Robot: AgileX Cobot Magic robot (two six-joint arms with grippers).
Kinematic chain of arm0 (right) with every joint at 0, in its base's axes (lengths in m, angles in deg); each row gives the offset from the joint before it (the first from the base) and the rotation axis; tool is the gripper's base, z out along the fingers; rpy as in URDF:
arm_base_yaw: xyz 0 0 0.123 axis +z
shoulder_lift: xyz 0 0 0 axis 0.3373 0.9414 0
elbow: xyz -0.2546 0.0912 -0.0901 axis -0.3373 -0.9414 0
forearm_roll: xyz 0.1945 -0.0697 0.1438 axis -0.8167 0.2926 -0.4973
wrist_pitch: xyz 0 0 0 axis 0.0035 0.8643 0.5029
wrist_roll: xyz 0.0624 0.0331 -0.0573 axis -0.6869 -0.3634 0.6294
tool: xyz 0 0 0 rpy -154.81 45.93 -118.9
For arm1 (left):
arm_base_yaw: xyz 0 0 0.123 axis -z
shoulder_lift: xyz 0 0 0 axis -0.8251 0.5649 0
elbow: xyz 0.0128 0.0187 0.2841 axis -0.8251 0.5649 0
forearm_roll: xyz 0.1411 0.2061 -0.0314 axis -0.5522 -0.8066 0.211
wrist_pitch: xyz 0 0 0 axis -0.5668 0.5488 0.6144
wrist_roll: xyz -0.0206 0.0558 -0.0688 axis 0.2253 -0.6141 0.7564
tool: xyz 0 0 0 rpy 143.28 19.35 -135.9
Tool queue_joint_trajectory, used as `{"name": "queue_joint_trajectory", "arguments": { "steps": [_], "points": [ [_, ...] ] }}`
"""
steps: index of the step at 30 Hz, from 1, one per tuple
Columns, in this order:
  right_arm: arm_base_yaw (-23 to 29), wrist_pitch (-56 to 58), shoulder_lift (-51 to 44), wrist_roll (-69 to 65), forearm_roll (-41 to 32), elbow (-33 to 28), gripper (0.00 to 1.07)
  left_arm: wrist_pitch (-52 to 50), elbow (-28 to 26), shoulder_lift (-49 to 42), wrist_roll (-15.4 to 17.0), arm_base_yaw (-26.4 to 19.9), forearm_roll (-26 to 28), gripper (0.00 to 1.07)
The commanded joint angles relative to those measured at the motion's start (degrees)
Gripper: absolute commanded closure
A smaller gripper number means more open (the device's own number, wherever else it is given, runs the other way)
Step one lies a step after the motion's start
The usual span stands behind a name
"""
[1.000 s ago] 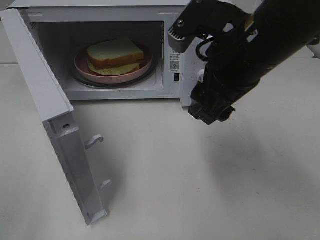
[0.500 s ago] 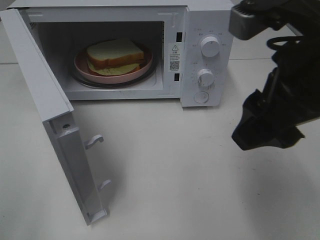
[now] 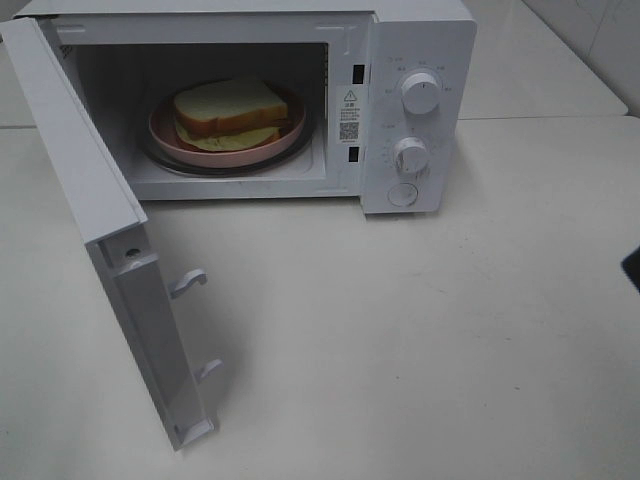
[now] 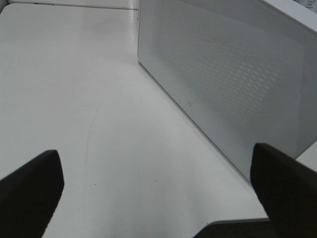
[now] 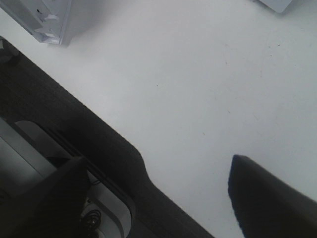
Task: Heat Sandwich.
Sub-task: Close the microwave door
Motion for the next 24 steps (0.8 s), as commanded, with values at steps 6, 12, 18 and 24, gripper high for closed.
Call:
{"name": "queue_joint_trajectory", "arguments": {
  "steps": [6,12,18,24],
  "points": [
    [-0.11,1.09,-10.83,-1.26,4.70,-4.58,0.30,-0.80,0.11,-0.92,-0.11,0.17,0.57,0.10],
    [-8.82,0.97,-18.62,-1.95,7.10,-12.20,0.24,-0.80,0.11,-0.92,-0.11,0.17,0.57,0.10],
    [-16.73,0.46,-25.27,-0.46,6.99,-16.21,0.24,-0.80,0.11,-0.92,-0.11,0.17,0.57,0.10],
    [-24.29,-0.57,-33.80,-0.46,6.59,-19.77,0.25,-0.80,0.11,-0.92,-0.11,0.17,0.57,0.10]
  ]
}}
